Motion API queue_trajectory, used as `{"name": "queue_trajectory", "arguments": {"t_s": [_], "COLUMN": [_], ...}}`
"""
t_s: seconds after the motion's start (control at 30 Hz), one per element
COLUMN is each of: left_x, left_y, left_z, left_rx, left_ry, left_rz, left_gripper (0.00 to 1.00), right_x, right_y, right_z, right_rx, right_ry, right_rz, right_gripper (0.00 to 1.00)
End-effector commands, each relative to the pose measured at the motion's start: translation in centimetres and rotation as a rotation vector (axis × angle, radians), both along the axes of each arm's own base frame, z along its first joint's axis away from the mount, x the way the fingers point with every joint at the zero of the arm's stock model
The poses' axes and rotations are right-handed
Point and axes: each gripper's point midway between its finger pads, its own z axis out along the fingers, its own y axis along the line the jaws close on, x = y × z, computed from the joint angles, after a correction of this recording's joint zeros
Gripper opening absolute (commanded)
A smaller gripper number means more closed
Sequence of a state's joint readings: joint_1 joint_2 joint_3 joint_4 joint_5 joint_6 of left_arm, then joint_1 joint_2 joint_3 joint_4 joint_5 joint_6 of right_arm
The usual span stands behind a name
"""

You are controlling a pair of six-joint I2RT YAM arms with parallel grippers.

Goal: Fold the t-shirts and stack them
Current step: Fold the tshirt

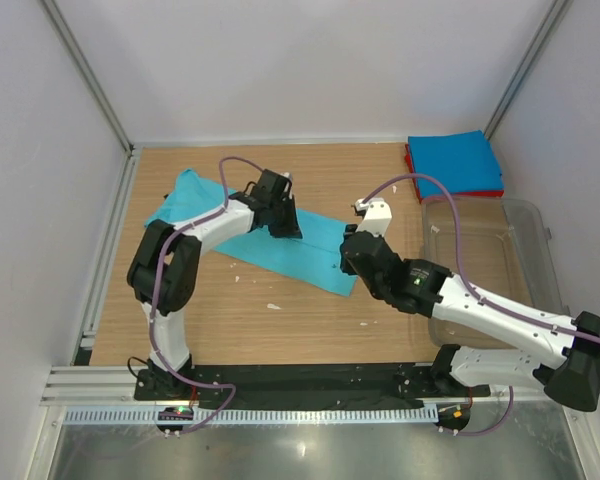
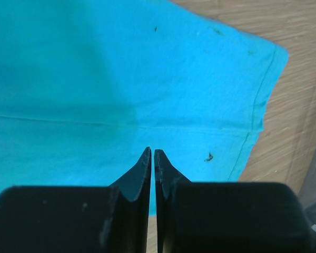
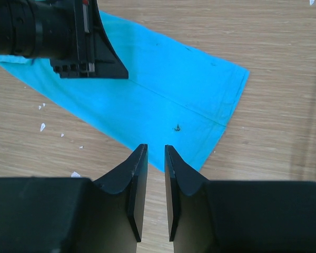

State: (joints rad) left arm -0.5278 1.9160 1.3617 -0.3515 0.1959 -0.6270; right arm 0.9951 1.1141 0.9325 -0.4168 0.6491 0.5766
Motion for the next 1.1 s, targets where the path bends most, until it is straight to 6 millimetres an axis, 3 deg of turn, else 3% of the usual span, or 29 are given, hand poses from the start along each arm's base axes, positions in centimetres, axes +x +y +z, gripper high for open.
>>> {"name": "queue_trajectory", "arguments": {"t_s": [0.0,0.1,0.33,0.43,0.67,0.73,0.83,0.87,0.93,0.97,1.03,1.07], "left_x": [-2.3,-4.8,-9.2,-11.1,-16.7,-16.7,-14.9,-12.8,-11.0,-8.7,-6.4,-4.6], "left_y": [-0.3,1.5,5.6,7.9,13.3,13.2,13.5,13.9,15.2,16.7,18.8,20.9], "left_z": [-2.5,-5.2,-7.1,-7.2,-5.3,-3.3,0.0,2.0,3.0,4.5,4.3,4.7], "left_rx": [0.071,0.154,0.288,0.373,0.466,0.408,0.365,0.348,0.362,0.349,0.372,0.359], "left_ry": [0.053,0.150,0.269,0.289,0.321,0.273,0.202,0.154,0.151,0.118,0.116,0.114], "left_rz": [0.021,0.059,0.100,0.123,0.197,0.225,0.260,0.288,0.323,0.370,0.430,0.503], "left_gripper": [0.06,0.05,0.04,0.03,0.04,0.07,0.13,0.14,0.15,0.14,0.12,0.11], "right_x": [0.6,0.6,-0.2,-0.3,-0.6,-0.4,-0.1,-0.6,-0.4,-0.4,-0.3,-0.2], "right_y": [-0.9,-1.2,-1.8,-2.1,-2.0,-1.6,-0.1,1.2,2.6,3.2,4.1,4.5], "right_z": [1.7,2.2,4.2,4.7,5.0,4.6,2.8,2.0,0.4,-0.3,-2.6,-3.1], "right_rx": [0.048,0.057,0.106,0.108,0.120,0.108,0.076,0.080,0.056,0.049,0.011,0.003], "right_ry": [-0.040,-0.040,-0.044,-0.047,-0.034,-0.024,0.026,0.066,0.107,0.121,0.168,0.177], "right_rz": [-0.060,-0.063,-0.036,-0.040,-0.027,-0.017,0.044,0.108,0.167,0.189,0.217,0.230], "right_gripper": [0.25,0.25,0.26,0.27,0.27,0.27,0.28,0.28,0.28,0.28,0.28,0.28]}}
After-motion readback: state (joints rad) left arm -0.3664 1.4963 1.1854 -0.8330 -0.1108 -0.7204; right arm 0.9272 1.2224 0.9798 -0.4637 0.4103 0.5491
